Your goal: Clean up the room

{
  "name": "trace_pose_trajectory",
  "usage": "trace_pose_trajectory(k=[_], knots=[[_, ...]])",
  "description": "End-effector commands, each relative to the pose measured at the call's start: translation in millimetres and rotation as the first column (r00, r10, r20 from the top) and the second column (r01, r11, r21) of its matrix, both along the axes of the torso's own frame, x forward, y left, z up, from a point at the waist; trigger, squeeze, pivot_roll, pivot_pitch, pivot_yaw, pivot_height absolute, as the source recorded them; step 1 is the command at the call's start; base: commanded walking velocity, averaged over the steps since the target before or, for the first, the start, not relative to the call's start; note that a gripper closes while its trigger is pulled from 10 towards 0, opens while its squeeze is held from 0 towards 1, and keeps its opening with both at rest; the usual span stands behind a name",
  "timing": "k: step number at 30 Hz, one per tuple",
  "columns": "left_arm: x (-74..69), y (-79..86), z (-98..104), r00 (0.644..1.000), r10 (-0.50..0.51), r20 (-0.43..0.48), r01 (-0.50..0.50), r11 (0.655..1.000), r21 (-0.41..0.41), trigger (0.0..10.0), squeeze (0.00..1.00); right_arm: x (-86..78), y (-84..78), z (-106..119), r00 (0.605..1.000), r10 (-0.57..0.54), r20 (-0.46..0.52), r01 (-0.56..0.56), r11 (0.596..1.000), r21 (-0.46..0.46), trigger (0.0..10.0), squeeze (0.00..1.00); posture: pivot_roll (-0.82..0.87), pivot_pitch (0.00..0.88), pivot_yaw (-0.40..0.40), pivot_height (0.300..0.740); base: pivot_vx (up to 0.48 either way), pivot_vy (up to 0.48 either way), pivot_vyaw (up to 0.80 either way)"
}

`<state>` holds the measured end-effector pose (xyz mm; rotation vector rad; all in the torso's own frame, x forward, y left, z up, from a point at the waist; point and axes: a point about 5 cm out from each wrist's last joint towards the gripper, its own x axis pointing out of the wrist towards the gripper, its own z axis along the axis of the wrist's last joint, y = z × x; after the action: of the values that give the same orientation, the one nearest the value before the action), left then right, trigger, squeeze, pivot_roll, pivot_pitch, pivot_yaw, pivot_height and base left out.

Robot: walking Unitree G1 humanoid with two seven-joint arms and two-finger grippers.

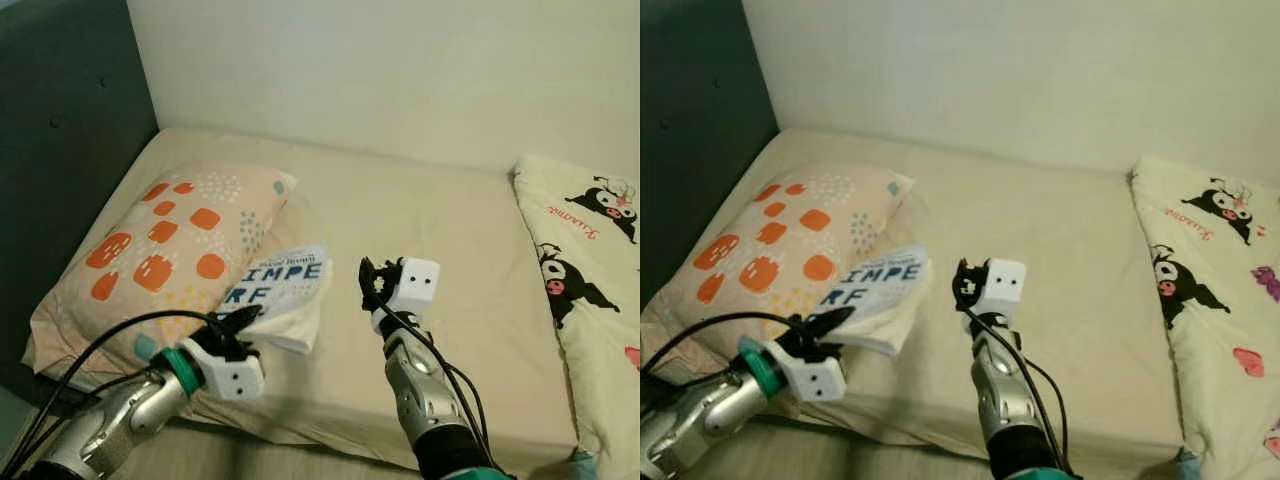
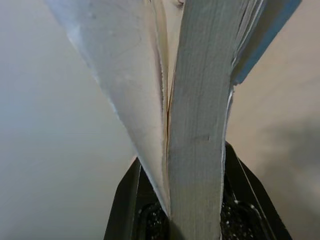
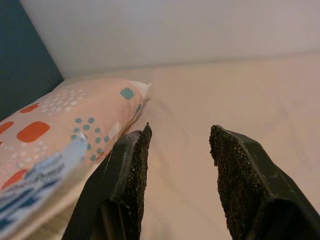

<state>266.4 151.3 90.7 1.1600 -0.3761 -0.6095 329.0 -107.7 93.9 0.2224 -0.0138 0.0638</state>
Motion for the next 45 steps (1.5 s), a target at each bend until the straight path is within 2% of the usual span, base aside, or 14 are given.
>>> trace_pose_trajectory(k=[1, 20, 26, 28, 30, 31, 33, 37, 39, 40, 42, 45], knots=[[1.3, -4.2, 3, 0.999, -0.027, 0.035, 0.028, 1.0, -0.012, 10.0, 0.0, -2.9, -0.1, -6, 1.0, -0.002, -0.025, 0.002, 1.0, 0.0, 10.0, 0.0, 0.22, 0.053, -0.031, 0.695, 0.0, 0.0, 0.0], [11.1, -2.6, 3, 0.996, -0.022, 0.09, 0.024, 0.999, -0.022, 10.0, 0.0, -2.2, 2.1, -4, 1.0, 0.01, -0.017, -0.01, 1.0, -0.006, 10.0, 0.0, 0.22, 0.065, -0.037, 0.615, 0.0, 0.0, 0.0], [14.2, 1.9, 1, 0.995, -0.039, 0.096, 0.038, 0.999, 0.016, 10.0, 0.0, -5.0, 1.7, -4, 1.0, 0.016, -0.011, -0.017, 1.0, -0.009, 10.0, 0.0, 0.21, 0.095, -0.049, 0.595, 0.0, 0.0, 0.0], [18.3, 6.8, 2, 0.992, -0.054, 0.111, 0.048, 0.997, 0.053, 10.0, 0.0, -6.3, 0.8, -2, 1.0, 0.018, 0.002, -0.018, 1.0, -0.004, 10.0, 0.0, 0.2, 0.11, -0.054, 0.585, 0.0, 0.0, 0.0], [24.0, 16.0, 5, 0.987, -0.086, 0.138, 0.068, 0.989, 0.128, 10.0, 0.0, -7.5, 0.0, 2, 0.999, 0.028, 0.022, -0.028, 1.0, 0.013, 10.0, 0.0, 0.19, 0.123, -0.056, 0.585, 0.0, 0.0, 0.0], [24.0, 16.0, 5, 0.987, -0.086, 0.138, 0.068, 0.989, 0.128, 10.0, 0.0, -7.5, 0.0, 2, 0.999, 0.028, 0.022, -0.028, 1.0, 0.013, 10.0, 0.0, 0.19, 0.123, -0.056, 0.585, 0.0, 0.0, 0.0], [29.1, 24.8, 7, 0.981, -0.113, 0.159, 0.081, 0.977, 0.196, 10.0, 0.0, -8.8, -0.6, 6, 0.999, 0.035, 0.037, -0.036, 0.999, 0.023, 10.0, 0.0, 0.19, 0.13, -0.057, 0.585, 0.0, 0.0, 0.0], [33.0, 31.9, 8, 0.978, -0.127, 0.165, 0.084, 0.966, 0.245, 10.0, 0.0, -10.3, -2.0, 7, 0.998, 0.034, 0.043, -0.035, 0.999, 0.025, 10.0, 0.0, 0.17, 0.142, -0.057, 0.585, 0.0, 0.0, 0.0], [37.5, 40.0, 8, 0.975, -0.148, 0.164, 0.092, 0.946, 0.311, 10.0, 0.0, -13.2, -3.8, 10, 0.998, 0.033, 0.052, -0.035, 0.999, 0.027, 10.0, 0.0, 0.15, 0.165, -0.053, 0.585, 0.0, 0.0, 0.0], [37.5, 40.0, 8, 0.975, -0.148, 0.164, 0.092, 0.946, 0.311, 10.0, 0.0, -13.2, -3.8, 10, 0.998, 0.033, 0.052, -0.035, 0.999, 0.027, 10.0, 0.0, 0.15, 0.165, -0.053, 0.585, 0.0, 0.0, 0.0], [43.5, 47.0, 9, 0.97, -0.159, 0.182, 0.083, 0.927, 0.365, 10.0, 0.0, -16.7, -3.8, 13, 0.997, 0.039, 0.063, -0.04, 0.999, 0.026, 10.0, 0.0, 0.13, 0.174, -0.049, 0.585, 0.0, 0.0, 0.0], [46.5, 48.8, 11, 0.968, -0.158, 0.197, 0.073, 0.922, 0.38, 10.0, 0.0, -17.9, -3.6, 15, 0.997, 0.04, 0.069, -0.042, 0.999, 0.024, 10.0, 0.0, 0.11, 0.182, -0.045, 0.585, 0.0, 0.0, 0.0]])
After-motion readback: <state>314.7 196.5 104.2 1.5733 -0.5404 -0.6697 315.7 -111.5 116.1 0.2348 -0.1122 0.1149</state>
